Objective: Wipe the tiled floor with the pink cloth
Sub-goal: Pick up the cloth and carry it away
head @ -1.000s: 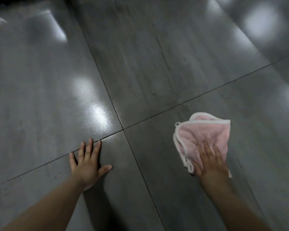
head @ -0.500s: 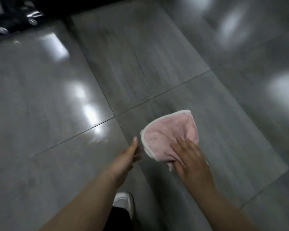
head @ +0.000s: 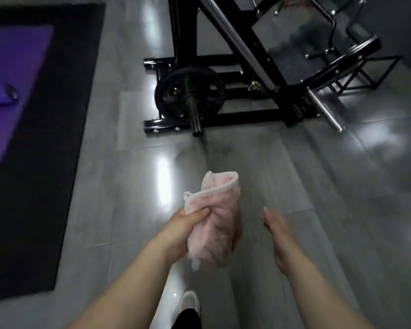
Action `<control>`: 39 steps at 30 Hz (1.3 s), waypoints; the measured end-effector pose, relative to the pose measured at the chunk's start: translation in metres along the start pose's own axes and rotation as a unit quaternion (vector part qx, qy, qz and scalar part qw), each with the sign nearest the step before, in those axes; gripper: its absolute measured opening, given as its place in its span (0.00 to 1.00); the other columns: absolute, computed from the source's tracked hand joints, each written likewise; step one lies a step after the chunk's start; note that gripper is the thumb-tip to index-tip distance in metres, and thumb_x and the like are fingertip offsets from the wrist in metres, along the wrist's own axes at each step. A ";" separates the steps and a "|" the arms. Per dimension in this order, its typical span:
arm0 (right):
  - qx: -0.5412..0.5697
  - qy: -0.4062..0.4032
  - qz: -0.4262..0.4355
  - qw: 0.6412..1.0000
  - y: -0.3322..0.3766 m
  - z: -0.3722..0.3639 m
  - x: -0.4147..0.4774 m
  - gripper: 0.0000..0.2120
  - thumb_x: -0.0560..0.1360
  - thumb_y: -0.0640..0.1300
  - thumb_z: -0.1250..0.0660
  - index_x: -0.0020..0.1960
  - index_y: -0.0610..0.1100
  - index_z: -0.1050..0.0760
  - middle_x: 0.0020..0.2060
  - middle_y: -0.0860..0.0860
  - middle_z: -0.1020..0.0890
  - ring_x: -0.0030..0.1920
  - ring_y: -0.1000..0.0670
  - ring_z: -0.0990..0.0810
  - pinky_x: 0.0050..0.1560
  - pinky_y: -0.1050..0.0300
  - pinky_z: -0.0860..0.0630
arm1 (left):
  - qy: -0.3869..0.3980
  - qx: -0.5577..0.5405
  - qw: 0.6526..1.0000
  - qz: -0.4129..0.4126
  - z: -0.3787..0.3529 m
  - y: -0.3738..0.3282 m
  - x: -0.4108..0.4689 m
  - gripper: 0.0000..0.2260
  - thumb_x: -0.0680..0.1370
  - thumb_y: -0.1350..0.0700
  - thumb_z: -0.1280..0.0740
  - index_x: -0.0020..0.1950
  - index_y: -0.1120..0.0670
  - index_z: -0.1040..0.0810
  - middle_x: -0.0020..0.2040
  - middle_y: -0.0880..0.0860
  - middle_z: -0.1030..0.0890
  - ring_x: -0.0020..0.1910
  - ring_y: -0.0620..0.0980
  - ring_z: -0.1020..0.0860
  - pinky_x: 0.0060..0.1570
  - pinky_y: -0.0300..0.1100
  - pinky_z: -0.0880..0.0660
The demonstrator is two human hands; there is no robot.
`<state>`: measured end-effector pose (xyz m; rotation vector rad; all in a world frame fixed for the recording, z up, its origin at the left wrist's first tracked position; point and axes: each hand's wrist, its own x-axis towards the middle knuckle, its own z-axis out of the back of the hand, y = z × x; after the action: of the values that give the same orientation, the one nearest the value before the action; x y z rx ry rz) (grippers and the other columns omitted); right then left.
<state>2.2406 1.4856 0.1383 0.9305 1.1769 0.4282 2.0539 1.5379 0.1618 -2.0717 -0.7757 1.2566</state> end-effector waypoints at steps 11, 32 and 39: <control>-0.113 0.333 -0.007 0.936 0.090 -0.154 -0.025 0.22 0.69 0.52 0.32 0.55 0.38 0.24 0.51 0.39 0.19 0.48 0.43 0.21 0.48 0.51 0.27 | -0.118 -0.109 0.982 -0.100 0.092 -0.063 -0.078 0.04 0.74 0.58 0.34 0.44 0.58 0.22 0.35 0.52 0.15 0.36 0.47 0.17 0.38 0.38 0.20; -0.344 0.646 0.042 0.680 -0.068 -0.409 -0.299 0.24 0.77 0.34 0.40 0.71 0.46 0.38 0.61 0.42 0.25 0.54 0.46 0.25 0.54 0.52 0.27 | -0.604 -0.424 0.608 -0.294 0.229 0.106 -0.404 0.04 0.77 0.60 0.40 0.46 0.57 0.25 0.27 0.48 0.17 0.27 0.43 0.19 0.26 0.35 0.22; -0.368 0.700 0.023 0.612 -0.185 -0.499 -0.478 0.24 0.77 0.36 0.38 0.71 0.43 0.38 0.61 0.43 0.26 0.53 0.48 0.26 0.55 0.55 0.28 | -0.664 -0.441 0.524 -0.300 0.314 0.187 -0.579 0.05 0.77 0.64 0.41 0.48 0.61 0.26 0.29 0.51 0.17 0.29 0.46 0.19 0.26 0.33 0.23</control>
<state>1.5787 1.2306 0.2309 -0.3547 2.0590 1.7288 1.5798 1.0486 0.2309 -0.5124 -2.9521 2.0457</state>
